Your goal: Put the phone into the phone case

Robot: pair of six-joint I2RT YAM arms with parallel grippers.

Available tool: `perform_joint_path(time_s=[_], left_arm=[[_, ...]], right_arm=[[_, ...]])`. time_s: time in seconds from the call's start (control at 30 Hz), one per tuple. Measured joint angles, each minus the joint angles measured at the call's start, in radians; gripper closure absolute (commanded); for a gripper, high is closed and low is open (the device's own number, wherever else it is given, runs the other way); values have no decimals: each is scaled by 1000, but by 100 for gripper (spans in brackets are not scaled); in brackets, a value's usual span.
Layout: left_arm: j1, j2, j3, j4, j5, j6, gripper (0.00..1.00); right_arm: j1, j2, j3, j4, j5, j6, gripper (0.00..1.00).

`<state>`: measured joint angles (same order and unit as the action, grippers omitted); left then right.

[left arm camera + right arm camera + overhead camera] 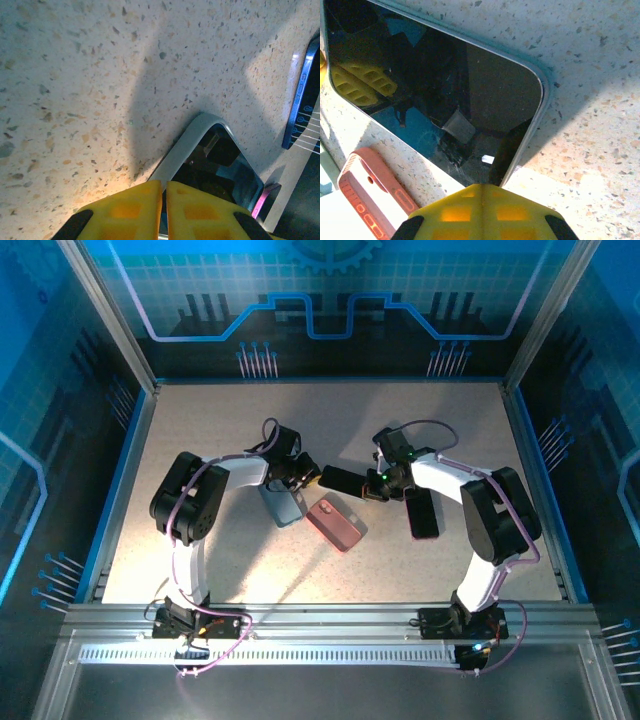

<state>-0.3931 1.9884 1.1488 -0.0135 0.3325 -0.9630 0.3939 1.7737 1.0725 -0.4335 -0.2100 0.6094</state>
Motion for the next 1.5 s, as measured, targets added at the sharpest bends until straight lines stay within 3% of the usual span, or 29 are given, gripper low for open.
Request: perform_joint_path(time_s=[0.77,1.5], left_arm=[[0,0,0,0,0,0,87],[3,-7,-7,0,-4,-1,87]], right_arm=[[3,15,-10,8,1,-1,100],[73,96,59,-56,121,-8,100]])
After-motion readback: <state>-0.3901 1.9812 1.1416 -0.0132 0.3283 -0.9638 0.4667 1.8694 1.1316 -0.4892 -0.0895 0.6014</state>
